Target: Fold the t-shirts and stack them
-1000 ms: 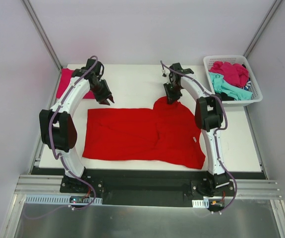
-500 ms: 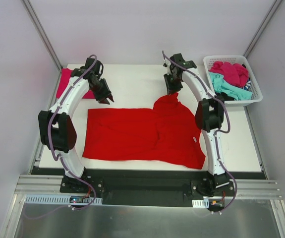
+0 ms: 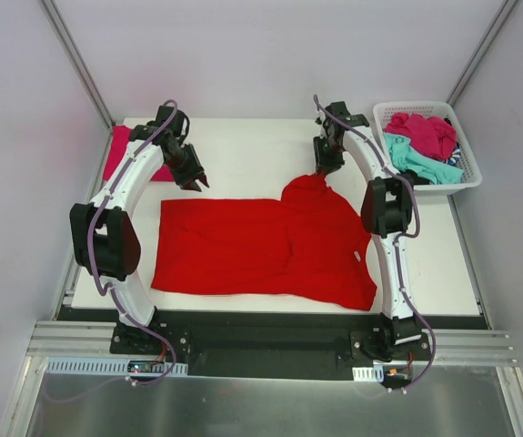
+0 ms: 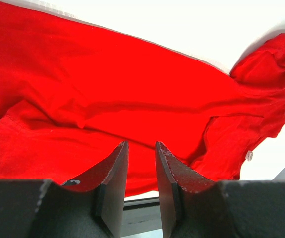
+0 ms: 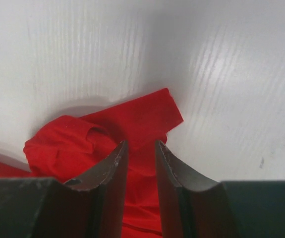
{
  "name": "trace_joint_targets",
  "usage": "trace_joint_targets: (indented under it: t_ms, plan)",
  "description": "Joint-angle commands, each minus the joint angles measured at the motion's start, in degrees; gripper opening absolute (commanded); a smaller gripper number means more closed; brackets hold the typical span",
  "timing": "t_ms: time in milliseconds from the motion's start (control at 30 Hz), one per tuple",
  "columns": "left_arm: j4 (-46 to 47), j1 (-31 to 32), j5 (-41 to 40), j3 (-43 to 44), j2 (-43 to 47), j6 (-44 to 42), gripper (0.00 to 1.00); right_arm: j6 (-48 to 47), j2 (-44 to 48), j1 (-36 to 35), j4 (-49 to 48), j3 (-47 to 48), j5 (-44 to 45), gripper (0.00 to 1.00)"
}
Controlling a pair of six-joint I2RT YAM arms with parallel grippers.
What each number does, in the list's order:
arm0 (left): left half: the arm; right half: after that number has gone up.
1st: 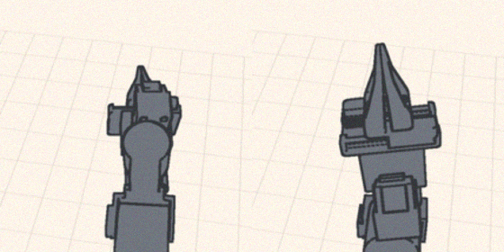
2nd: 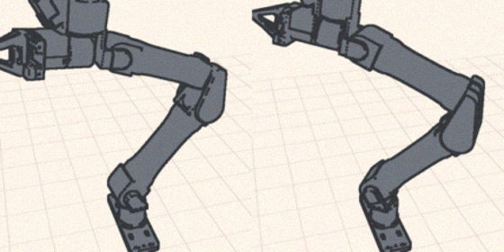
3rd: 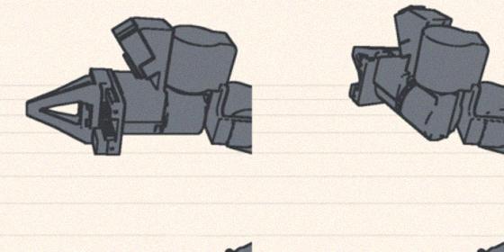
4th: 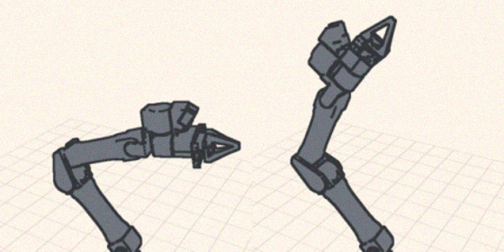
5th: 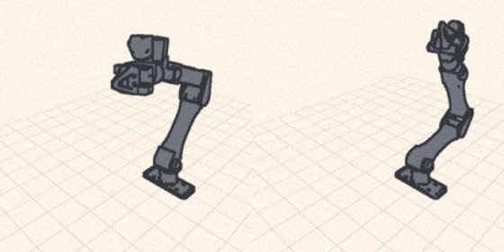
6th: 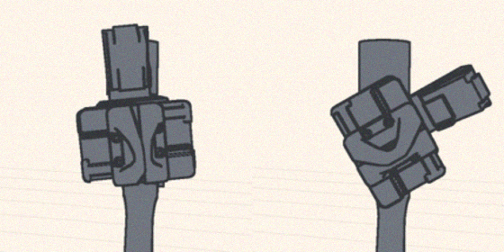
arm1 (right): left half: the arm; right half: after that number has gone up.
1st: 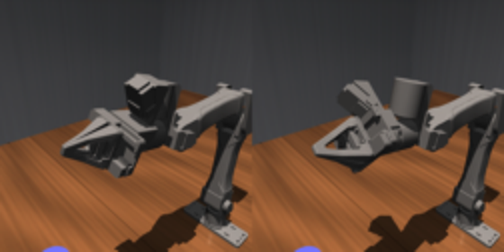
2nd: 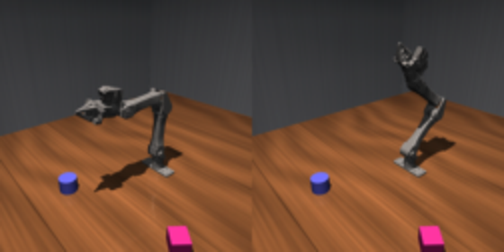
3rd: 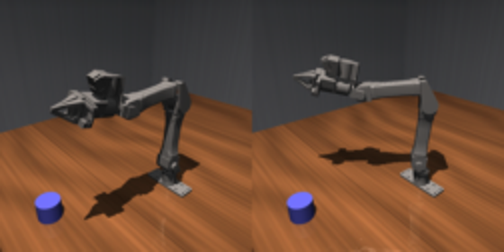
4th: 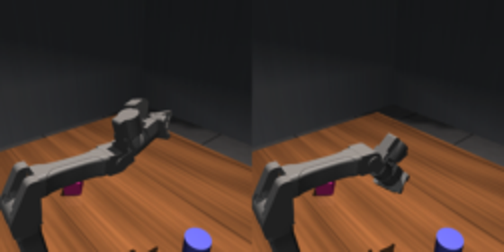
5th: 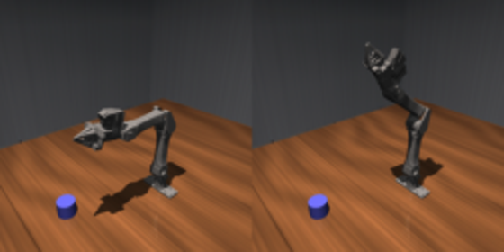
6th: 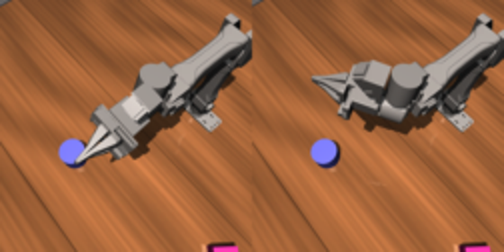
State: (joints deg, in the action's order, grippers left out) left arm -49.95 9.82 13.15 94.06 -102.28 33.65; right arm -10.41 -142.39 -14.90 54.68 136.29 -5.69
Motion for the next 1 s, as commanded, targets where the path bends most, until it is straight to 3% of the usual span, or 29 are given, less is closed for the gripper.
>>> trace_joint_targets:
  t_ms: [0,967]
  plan:
    - [-1.20,0.72,0.83,1.92,1.29,0.19,0.28,2.85,-3.42,-0.49,0.35,2.93,-5.45,0.33]
    - [-1.81,1.42,-0.05,1.39,2.35,0.45,0.27,0.84,0.62,-0.93,-0.10,1.00,-7.40,0.30]
